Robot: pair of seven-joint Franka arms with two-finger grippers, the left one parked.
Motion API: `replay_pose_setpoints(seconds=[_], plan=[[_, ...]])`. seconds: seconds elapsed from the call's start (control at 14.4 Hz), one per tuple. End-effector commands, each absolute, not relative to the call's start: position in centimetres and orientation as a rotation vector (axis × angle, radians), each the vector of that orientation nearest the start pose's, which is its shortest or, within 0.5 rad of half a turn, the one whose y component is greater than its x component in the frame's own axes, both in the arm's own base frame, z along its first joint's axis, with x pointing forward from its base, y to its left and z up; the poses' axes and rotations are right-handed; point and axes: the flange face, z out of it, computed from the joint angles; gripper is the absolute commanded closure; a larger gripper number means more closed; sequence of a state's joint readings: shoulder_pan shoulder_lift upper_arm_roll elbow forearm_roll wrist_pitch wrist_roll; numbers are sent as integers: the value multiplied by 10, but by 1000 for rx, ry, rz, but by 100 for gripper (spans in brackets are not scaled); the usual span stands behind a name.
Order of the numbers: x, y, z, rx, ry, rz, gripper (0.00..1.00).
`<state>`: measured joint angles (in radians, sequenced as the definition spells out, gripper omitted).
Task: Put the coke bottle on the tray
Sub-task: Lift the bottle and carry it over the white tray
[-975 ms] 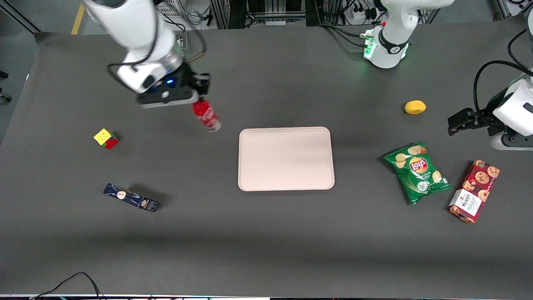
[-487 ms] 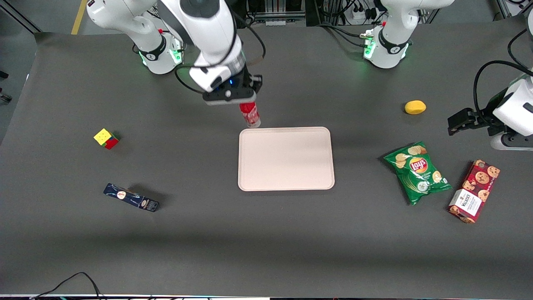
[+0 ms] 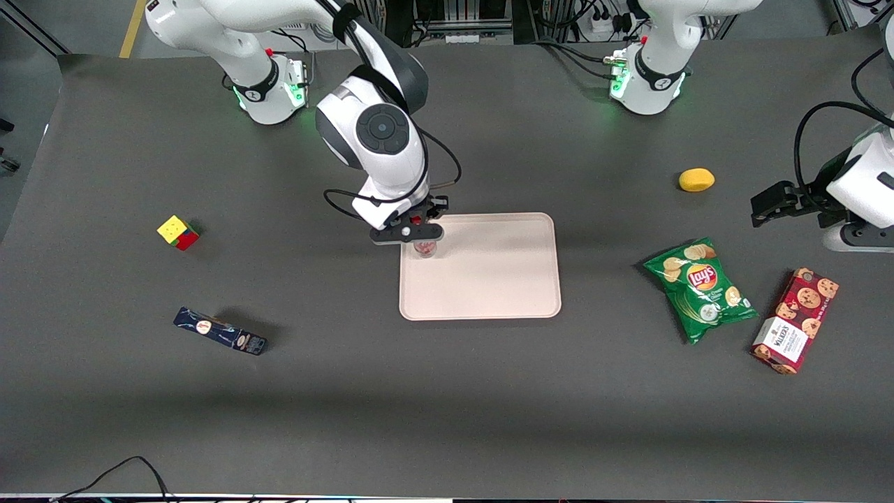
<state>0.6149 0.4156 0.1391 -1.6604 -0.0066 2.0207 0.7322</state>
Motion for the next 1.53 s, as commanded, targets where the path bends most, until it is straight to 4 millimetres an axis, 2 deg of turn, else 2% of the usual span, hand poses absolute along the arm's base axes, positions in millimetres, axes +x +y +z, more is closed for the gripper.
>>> replay_pose_setpoints(seconds=[0.0,0.35,0.77,0.84,0.91,1.25,1.46], plan=[[494,446,354,-3163,-92,65,100],[502,443,327,-3164,-107,75,100],[505,443,322,-3161,-94,88,100],[505,442,321,-3161,-88,91,48],[505,442,321,-3162,-81,91,1],[508,438,323,-3164,-69,95,0],[514,429,350,-3162,-55,66,0]])
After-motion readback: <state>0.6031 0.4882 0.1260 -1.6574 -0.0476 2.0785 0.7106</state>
